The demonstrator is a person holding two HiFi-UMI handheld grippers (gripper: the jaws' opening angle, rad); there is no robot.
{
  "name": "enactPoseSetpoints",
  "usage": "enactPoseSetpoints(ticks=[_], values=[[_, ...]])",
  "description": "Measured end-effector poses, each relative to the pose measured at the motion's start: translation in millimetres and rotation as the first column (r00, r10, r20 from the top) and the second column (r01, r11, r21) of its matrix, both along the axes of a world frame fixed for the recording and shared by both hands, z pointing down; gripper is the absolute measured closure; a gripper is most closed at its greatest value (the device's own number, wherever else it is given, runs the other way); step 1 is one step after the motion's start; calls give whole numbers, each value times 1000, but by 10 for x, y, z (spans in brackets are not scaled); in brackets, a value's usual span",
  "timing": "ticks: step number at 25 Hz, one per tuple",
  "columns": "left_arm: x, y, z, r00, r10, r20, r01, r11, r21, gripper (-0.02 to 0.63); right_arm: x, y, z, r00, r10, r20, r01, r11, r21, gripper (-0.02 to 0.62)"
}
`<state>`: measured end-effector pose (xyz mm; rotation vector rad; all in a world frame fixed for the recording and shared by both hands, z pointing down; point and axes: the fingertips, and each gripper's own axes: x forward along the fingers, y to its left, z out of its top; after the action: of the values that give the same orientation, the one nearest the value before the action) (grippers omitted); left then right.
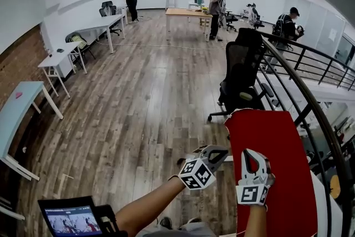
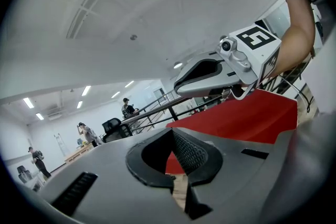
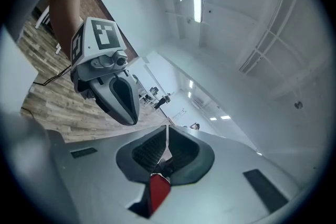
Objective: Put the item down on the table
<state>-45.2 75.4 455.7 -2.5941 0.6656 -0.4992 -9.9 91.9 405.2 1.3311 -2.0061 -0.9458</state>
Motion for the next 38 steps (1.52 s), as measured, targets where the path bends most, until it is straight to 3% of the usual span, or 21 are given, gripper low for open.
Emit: enactPoseSetpoints(ticks=[6, 12, 17, 20, 26, 31, 38], values=[[332, 821, -159, 999, -34, 1, 34, 999, 29, 603, 359, 854, -208, 1000, -21, 9, 21, 999, 34, 589], [1021, 1745, -65, 996, -84, -21, 85, 996, 27, 603, 928, 1871, -74, 997, -80, -15, 80, 997, 15, 589], [1719, 2671, -94, 998, -69, -9, 70, 997, 14, 603, 1559, 2738, -27, 996, -83, -21, 83, 996, -22, 589], [1908, 3067, -72, 997, -80, 5, 80, 997, 13, 603, 1760, 3119, -39, 996, -93, -14, 93, 995, -26, 589], [1862, 3108, -64, 995, -99, 15, 99, 995, 24, 603, 1733, 3118, 21, 994, -109, -3, 108, 994, -30, 589], [1766, 3422, -85, 992, -125, 14, 125, 992, 25, 603, 1692, 3437, 57, 994, -110, -11, 110, 993, -42, 591], [1186, 3690, 356, 986, -166, 5, 166, 986, -7, 603, 1188, 3598, 439, 991, -133, -17, 132, 989, -69, 591]])
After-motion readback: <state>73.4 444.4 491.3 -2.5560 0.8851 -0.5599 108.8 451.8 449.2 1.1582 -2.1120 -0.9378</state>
